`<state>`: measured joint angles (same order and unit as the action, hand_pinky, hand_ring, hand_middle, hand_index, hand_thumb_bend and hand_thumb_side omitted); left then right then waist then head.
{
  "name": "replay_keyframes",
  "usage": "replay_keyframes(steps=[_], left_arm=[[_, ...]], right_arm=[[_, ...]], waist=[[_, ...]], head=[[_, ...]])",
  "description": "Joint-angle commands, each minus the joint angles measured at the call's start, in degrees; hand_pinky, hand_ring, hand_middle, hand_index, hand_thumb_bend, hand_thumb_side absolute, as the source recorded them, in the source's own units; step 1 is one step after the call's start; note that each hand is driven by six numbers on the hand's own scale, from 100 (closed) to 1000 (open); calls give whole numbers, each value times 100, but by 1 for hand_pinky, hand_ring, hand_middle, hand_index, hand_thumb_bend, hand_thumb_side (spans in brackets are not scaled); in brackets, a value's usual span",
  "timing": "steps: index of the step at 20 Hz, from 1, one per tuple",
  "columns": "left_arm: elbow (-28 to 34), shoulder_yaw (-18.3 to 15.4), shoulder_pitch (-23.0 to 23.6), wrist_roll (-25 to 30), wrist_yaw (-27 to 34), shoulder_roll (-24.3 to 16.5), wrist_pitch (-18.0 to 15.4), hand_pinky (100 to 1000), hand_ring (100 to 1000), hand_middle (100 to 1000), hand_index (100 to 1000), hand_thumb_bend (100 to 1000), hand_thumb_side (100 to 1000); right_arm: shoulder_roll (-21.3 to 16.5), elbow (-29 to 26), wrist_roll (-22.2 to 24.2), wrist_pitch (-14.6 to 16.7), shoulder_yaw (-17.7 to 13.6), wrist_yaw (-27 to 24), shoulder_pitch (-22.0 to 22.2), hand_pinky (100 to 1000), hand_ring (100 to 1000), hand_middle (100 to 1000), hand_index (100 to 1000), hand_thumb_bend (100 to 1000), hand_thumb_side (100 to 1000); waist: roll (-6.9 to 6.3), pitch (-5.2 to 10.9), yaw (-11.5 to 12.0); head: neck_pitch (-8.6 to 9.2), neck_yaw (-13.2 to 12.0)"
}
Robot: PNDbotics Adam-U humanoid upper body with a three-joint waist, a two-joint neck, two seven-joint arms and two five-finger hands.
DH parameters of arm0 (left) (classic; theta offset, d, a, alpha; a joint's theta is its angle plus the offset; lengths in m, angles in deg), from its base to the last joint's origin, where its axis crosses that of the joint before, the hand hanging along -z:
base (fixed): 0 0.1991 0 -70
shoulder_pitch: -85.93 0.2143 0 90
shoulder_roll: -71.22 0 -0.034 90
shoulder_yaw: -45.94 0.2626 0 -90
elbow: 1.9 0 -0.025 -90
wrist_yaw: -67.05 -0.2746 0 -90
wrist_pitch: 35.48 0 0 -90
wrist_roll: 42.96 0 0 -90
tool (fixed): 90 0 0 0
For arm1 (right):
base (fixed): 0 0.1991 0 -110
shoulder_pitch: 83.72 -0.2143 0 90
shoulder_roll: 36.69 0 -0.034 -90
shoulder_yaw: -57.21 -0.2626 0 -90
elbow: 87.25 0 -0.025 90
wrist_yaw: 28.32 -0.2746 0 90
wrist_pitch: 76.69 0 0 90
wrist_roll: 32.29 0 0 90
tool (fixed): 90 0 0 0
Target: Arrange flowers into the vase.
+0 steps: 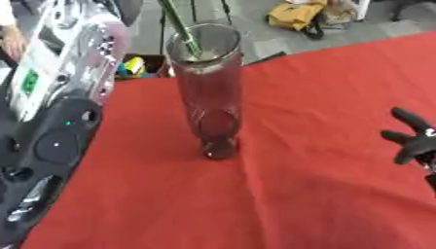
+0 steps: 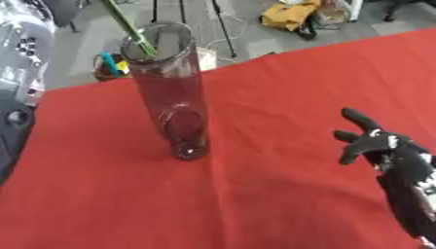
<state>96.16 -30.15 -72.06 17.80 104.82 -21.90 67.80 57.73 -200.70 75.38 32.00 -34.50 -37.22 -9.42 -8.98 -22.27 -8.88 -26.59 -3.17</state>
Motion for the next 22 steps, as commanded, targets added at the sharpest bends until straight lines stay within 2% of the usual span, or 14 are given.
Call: replay_keyframes(steps=[1,11,18,22], left_arm=[[2,-22,-67,3,1,-79,12,100,100,100,100,100,682],[-97,-39,-54,26,99,-61,67,100,100,100,101,100,707],[-192,-43,-24,120,-67,-103,11,100,100,100,137,100,844],[-219,-59,0,279,-264,-133,-72,100,100,100,162,100,877]], right_arm=[[-10,-114,30,16,13,60,-69,887,1000,495,663,100,908],[31,-114,59,41,18,124,-64,889,1000,493,663,100,908],[53,-114,75,36,17,173,-57,891,1000,491,663,100,908],[61,-114,73,42,12,188,-56,892,1000,491,663,100,908]], waist=[[68,94,-2],[84,27,-45],[81,-2,-47],[83,-15,-45]], head=[[66,-17],[99,-34],[99,-21],[94,-7]])
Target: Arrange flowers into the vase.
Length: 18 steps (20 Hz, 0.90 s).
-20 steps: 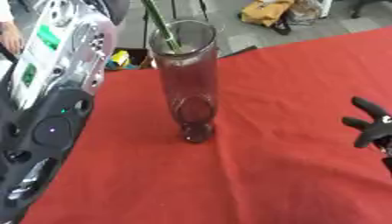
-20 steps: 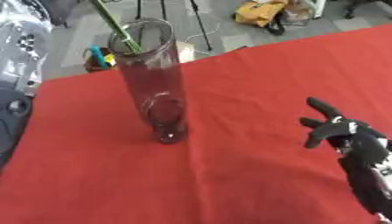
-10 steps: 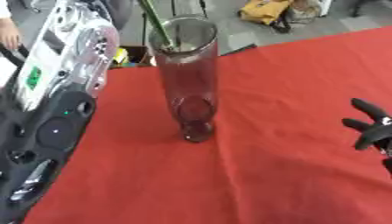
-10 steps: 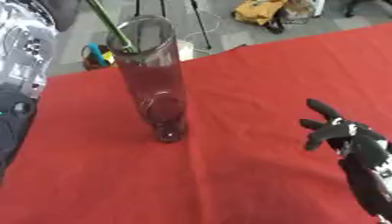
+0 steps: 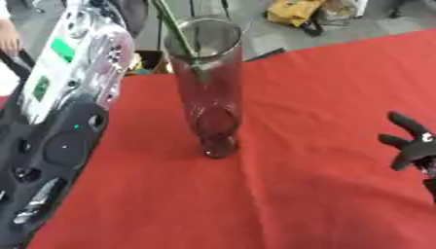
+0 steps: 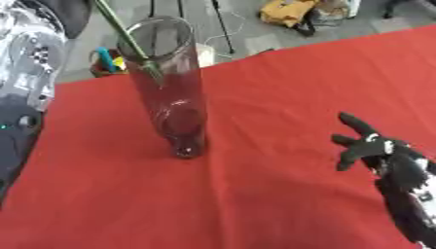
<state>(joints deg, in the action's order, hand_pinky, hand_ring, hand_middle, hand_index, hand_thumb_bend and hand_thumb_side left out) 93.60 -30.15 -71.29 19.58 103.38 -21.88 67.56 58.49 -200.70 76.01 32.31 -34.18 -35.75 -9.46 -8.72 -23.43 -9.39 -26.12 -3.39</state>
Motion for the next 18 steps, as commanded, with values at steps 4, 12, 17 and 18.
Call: replay_keyframes(steps=[4,12,17,18], left_arm=[[-23,-71,-47,209,-307,-167,-140,100,100,100,176,100,890],[-64,-65,5,306,-771,-259,-264,100,100,100,196,100,874],[-97,-61,62,446,-1248,-335,-287,100,100,100,197,100,847],[-104,-63,67,473,-1335,-346,-284,100,100,100,197,100,844]], right_arm=[[-8,-114,17,14,-19,55,-47,892,1000,490,663,100,908],[7,-114,43,1,-16,82,-29,894,1000,489,664,100,908],[12,-114,44,-5,-18,113,-11,895,1000,488,664,100,908],[11,-114,44,-7,-17,114,-10,895,1000,488,664,100,908]], waist=[[61,89,14],[64,78,53],[65,84,88],[63,86,93]], head=[[46,27],[25,56],[13,77],[12,78]])
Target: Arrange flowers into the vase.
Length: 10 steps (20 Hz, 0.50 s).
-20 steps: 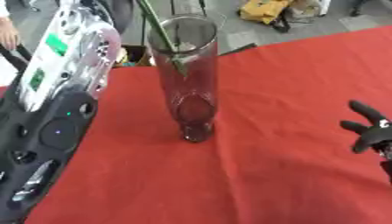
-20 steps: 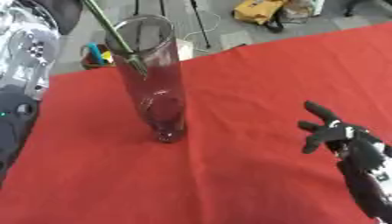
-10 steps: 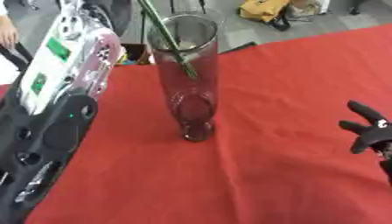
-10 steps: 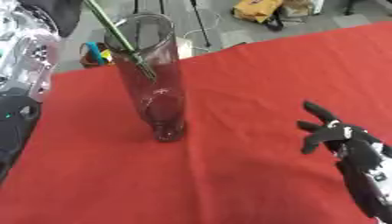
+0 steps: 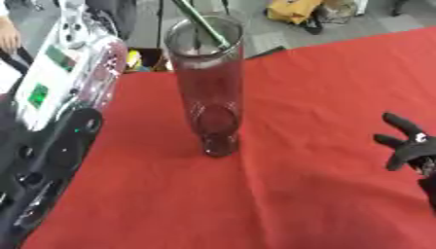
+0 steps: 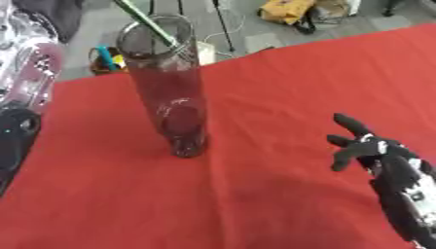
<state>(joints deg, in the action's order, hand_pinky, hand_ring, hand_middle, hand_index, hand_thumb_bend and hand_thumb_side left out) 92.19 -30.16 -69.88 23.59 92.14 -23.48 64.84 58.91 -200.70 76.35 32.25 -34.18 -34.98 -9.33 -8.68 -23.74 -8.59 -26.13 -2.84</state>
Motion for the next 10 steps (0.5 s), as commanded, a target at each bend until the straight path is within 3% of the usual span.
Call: replay_keyframes(steps=[1,10], left_arm=[[26,-60,-71,111,-293,-196,-4,100,100,100,197,100,840],[-91,-38,-2,852,-1234,-322,68,100,100,100,240,100,804]], right_arm=[[-32,-114,10,-3,-18,36,-23,895,1000,488,664,100,908],[-31,-114,13,-26,-21,57,-2,897,1000,487,665,100,909]], waist=[[57,119,18],[40,136,44]], head=[[12,24],[-13,43]])
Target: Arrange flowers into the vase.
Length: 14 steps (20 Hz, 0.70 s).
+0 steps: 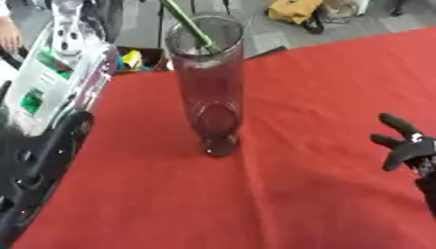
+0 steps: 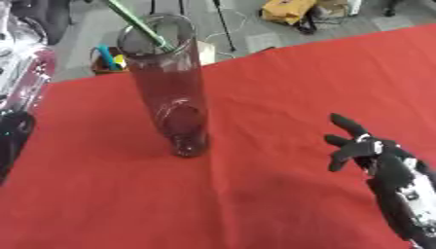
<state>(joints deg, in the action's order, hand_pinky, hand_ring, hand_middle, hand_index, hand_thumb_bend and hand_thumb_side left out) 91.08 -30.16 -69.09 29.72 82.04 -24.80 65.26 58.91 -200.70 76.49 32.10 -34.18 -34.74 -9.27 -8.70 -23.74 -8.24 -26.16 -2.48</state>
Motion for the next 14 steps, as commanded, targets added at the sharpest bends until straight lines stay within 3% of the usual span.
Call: replay_keyframes(steps=[1,5,14], left_arm=[[12,-44,-78,353,-289,-199,43,100,100,102,251,100,804],[1,-70,-64,723,-442,-219,97,100,106,206,347,100,795],[-88,-109,-31,1093,-644,-238,184,100,223,275,396,100,762]], right_arm=[[-31,-114,2,-13,-19,34,-6,897,1000,487,665,100,909],[-23,-114,6,-21,-21,42,1,898,1000,486,665,100,908],[-1,-114,20,-39,-21,67,9,900,1000,485,665,100,909]], waist=[[41,138,12],[38,136,11],[37,119,-8]], head=[[-12,8],[-13,10],[7,18]])
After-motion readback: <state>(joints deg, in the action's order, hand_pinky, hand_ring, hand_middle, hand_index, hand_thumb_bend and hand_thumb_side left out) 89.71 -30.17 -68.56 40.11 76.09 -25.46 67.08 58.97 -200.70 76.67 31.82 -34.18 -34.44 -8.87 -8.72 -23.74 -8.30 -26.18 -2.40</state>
